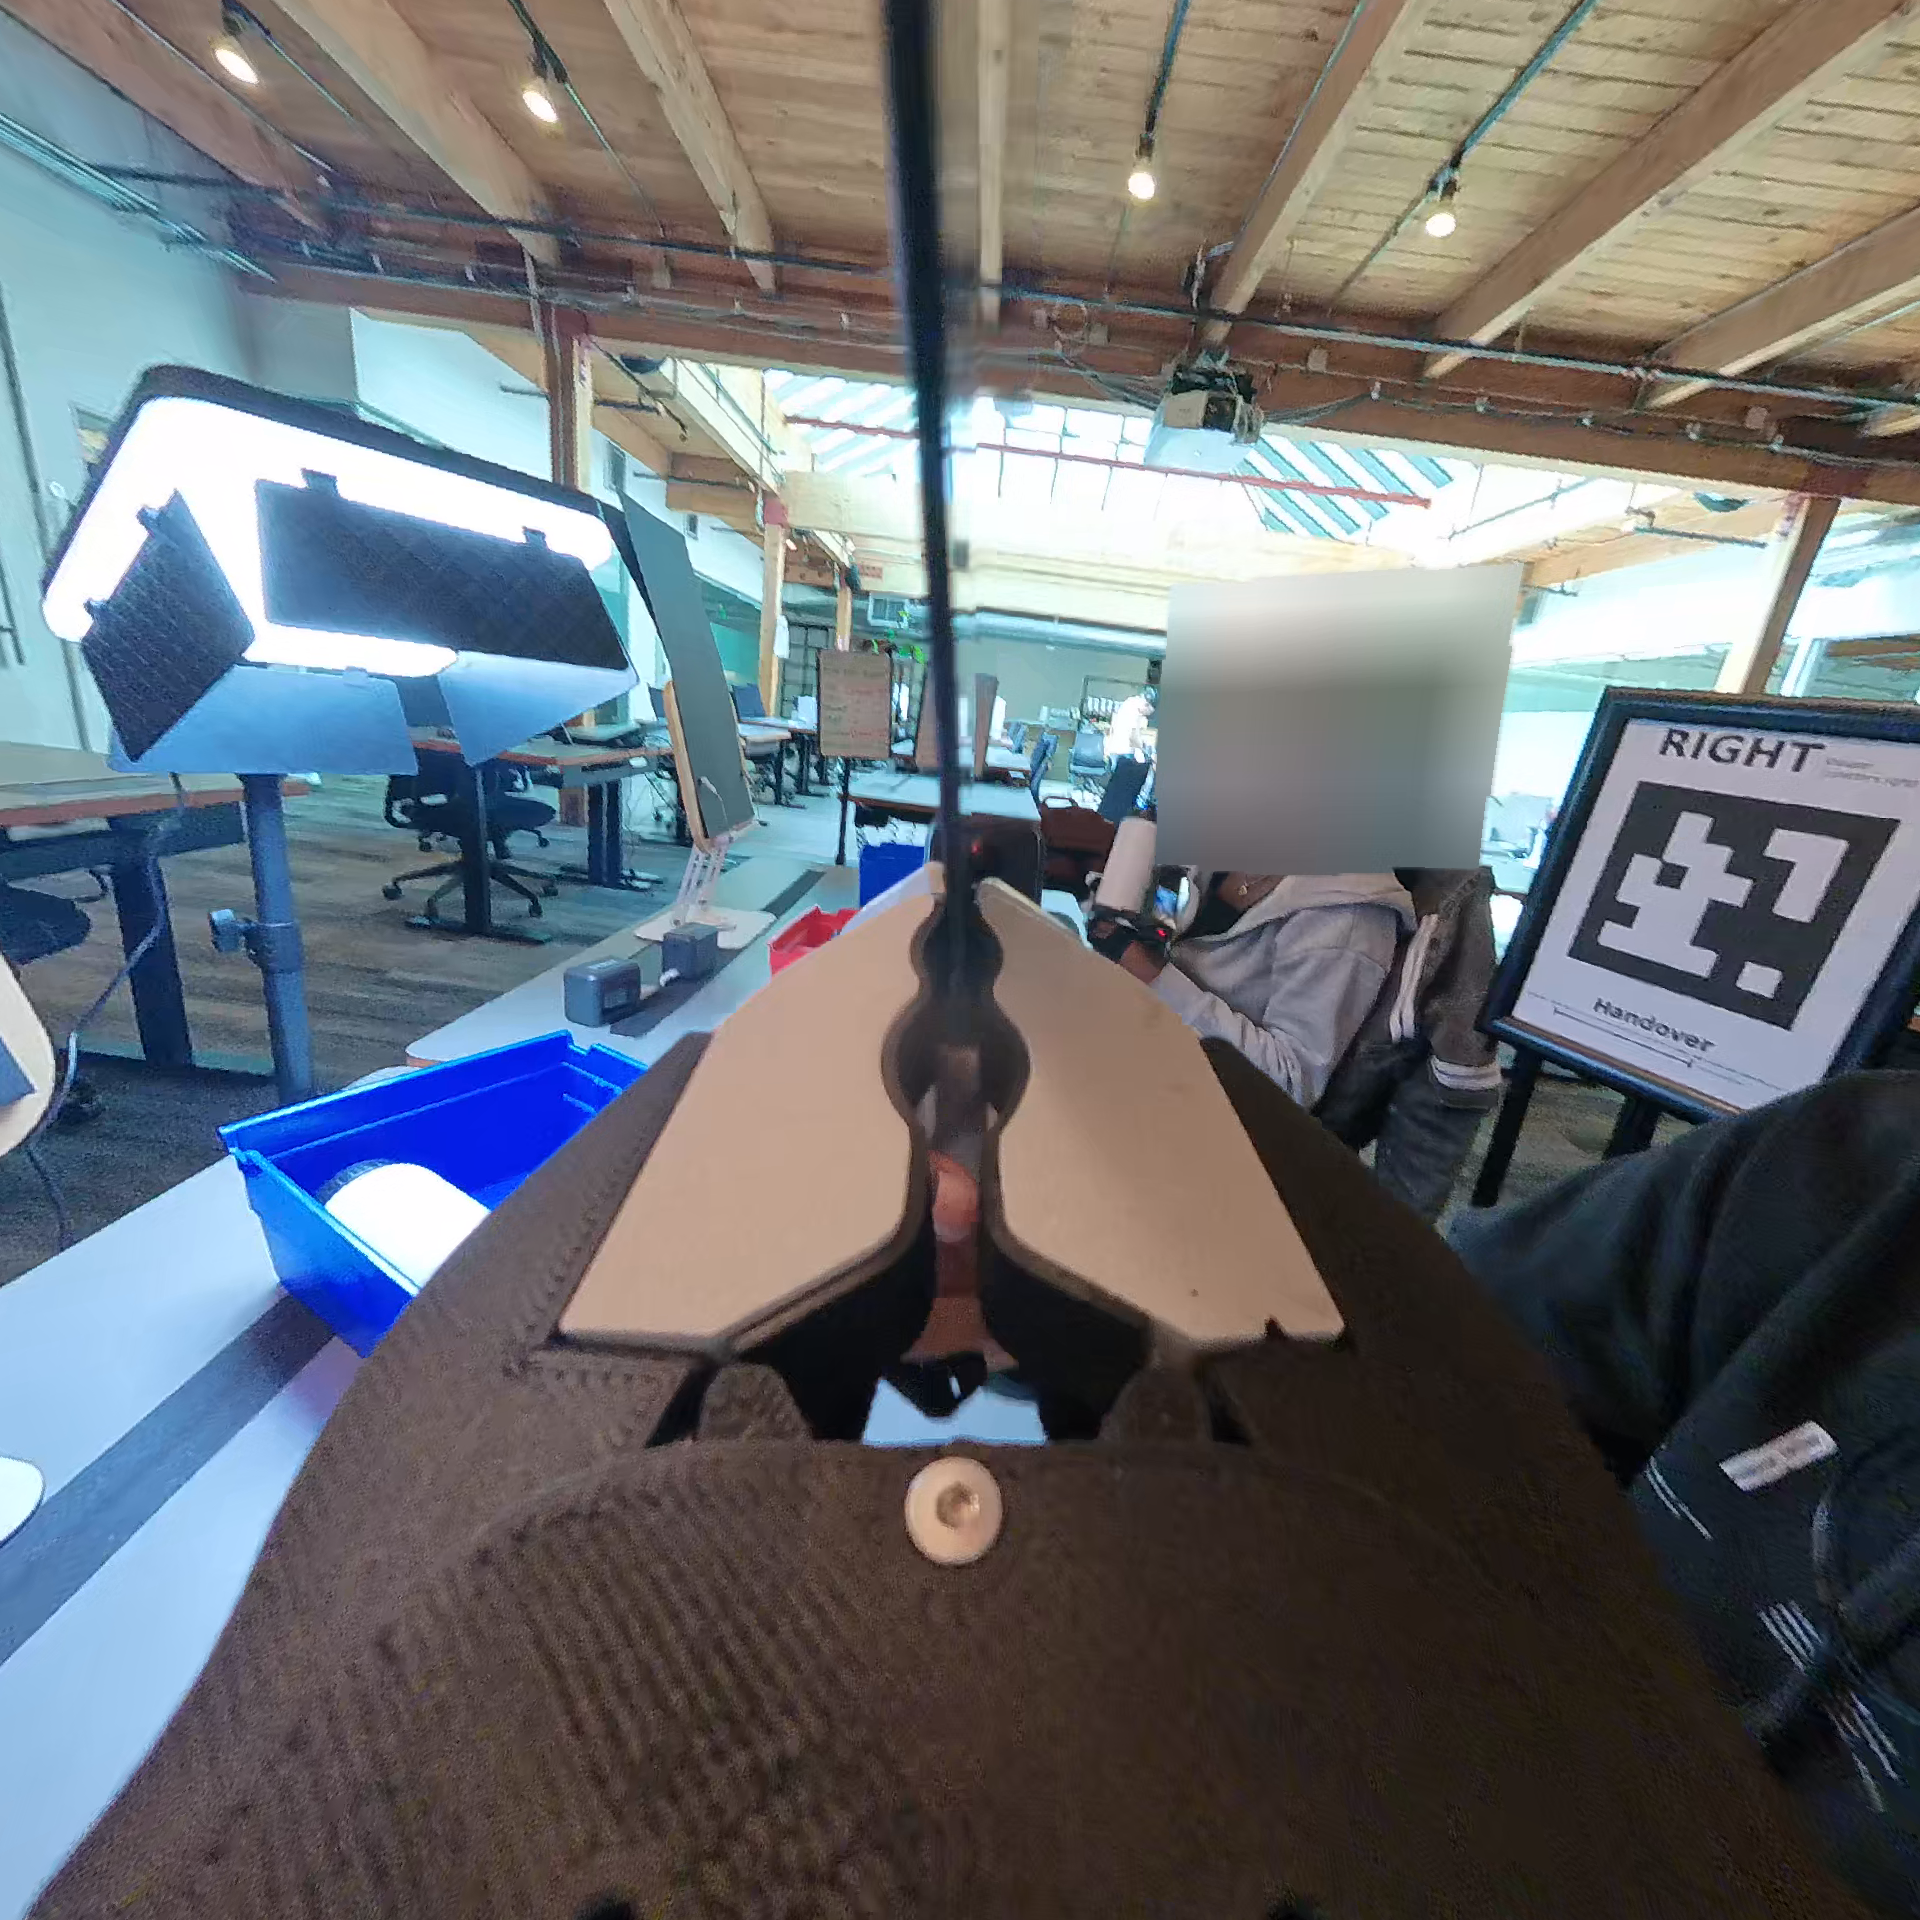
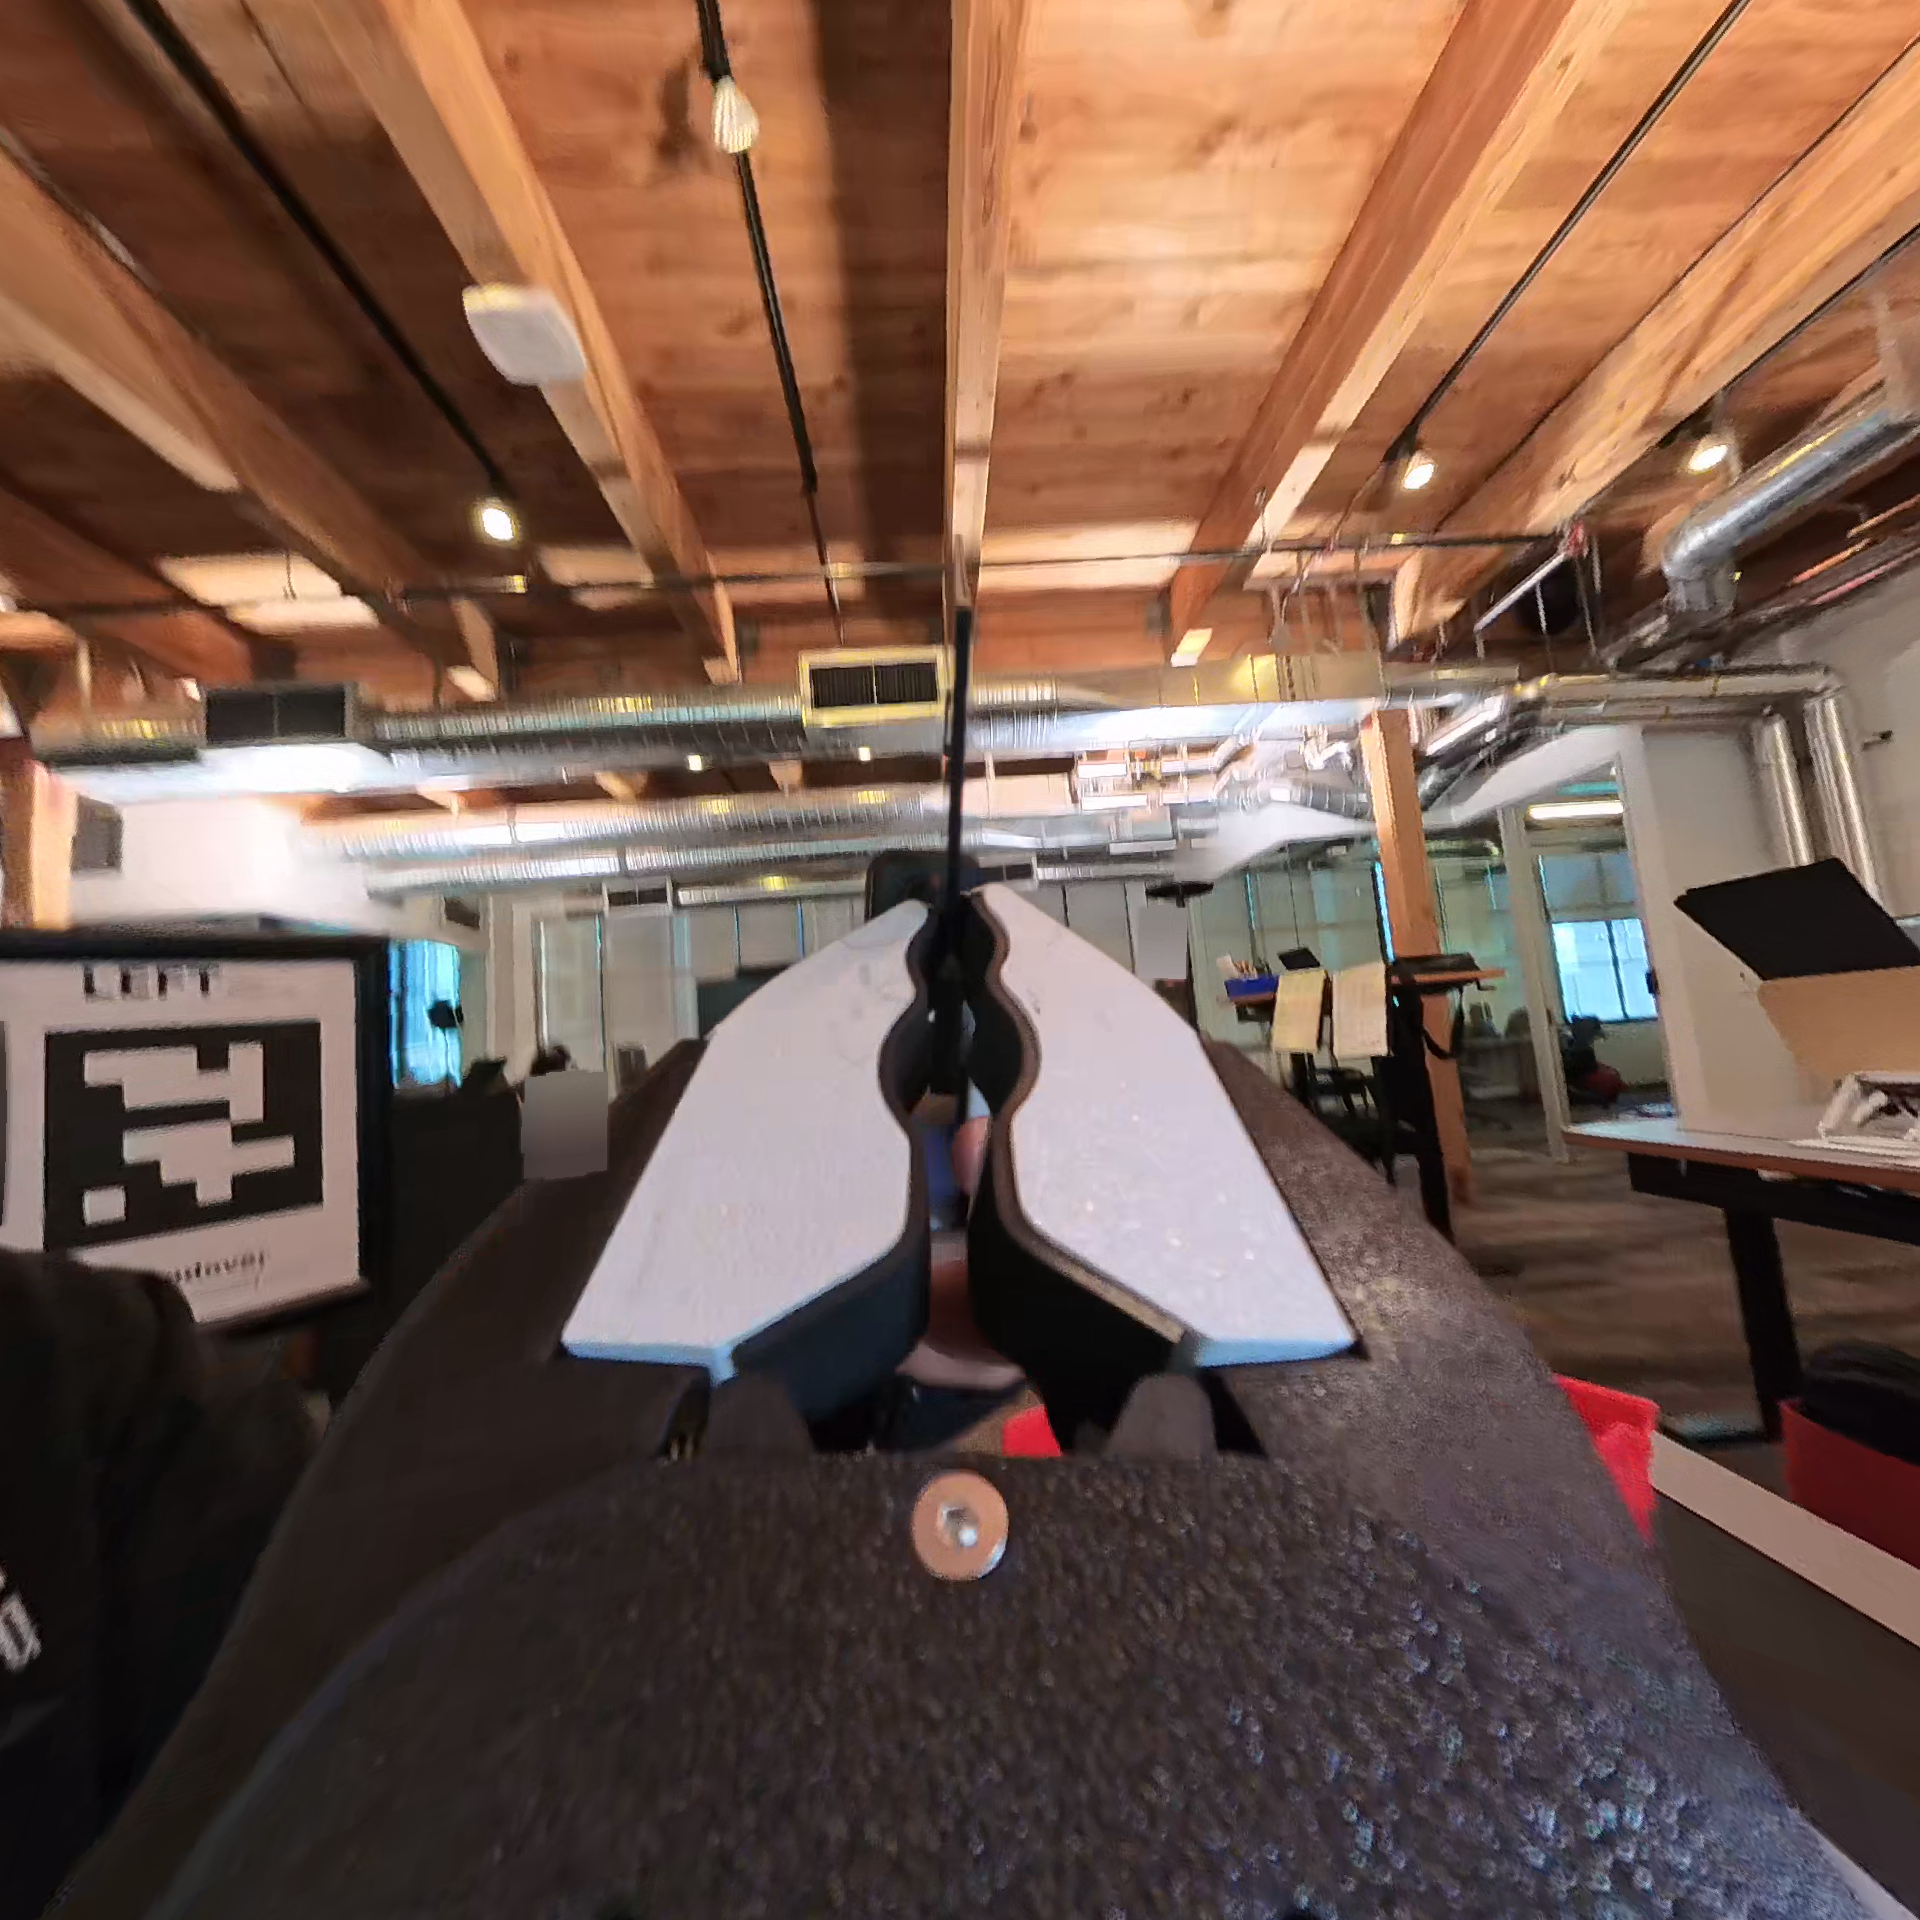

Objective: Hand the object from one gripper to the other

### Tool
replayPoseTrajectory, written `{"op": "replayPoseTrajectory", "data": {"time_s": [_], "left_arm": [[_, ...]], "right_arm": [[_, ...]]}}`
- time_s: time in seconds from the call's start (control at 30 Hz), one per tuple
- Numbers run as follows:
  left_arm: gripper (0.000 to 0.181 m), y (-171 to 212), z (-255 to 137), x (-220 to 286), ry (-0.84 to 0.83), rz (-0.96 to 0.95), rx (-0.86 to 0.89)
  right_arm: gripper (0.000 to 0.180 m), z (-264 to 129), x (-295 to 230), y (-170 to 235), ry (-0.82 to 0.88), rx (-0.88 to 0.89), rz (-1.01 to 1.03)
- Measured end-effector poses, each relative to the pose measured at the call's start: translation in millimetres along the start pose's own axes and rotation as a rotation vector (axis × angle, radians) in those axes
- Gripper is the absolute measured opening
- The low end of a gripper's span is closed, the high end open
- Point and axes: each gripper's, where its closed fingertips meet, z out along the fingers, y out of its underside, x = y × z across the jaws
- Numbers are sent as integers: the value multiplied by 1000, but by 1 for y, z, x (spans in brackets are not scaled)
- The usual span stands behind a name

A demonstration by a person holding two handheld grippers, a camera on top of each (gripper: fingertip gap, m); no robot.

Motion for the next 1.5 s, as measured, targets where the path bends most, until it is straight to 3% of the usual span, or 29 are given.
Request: {"op": "replayPoseTrajectory", "data": {"time_s": [0.17,0.23,0.67,0.77,0.97,1.1,1.2,1.27,1.5], "left_arm": [[10,-4,11,-2,-43,11,142],[3,-6,11,-4,-72,25,167],[2,-3,-2,1,-17,17,2],[1,-1,-3,0,-12,10,-13],[2,-6,2,0,-21,12,82],[12,-4,9,2,-23,20,110],[11,0,14,2,-44,37,114],[2,1,15,0,-66,53,115],[1,1,2,-1,-31,2,-8]], "right_arm": [[1,-6,5,-6,15,169,99],[2,-6,4,-4,14,181,108],[11,-4,4,-6,14,29,11],[2,-5,1,-7,-6,13,-4],[2,-7,2,-12,-5,142,54],[2,-10,4,-17,-2,223,109],[2,-11,4,-16,1,246,121],[2,-10,3,-14,0,251,119],[6,-3,2,0,9,43,-37]]}}
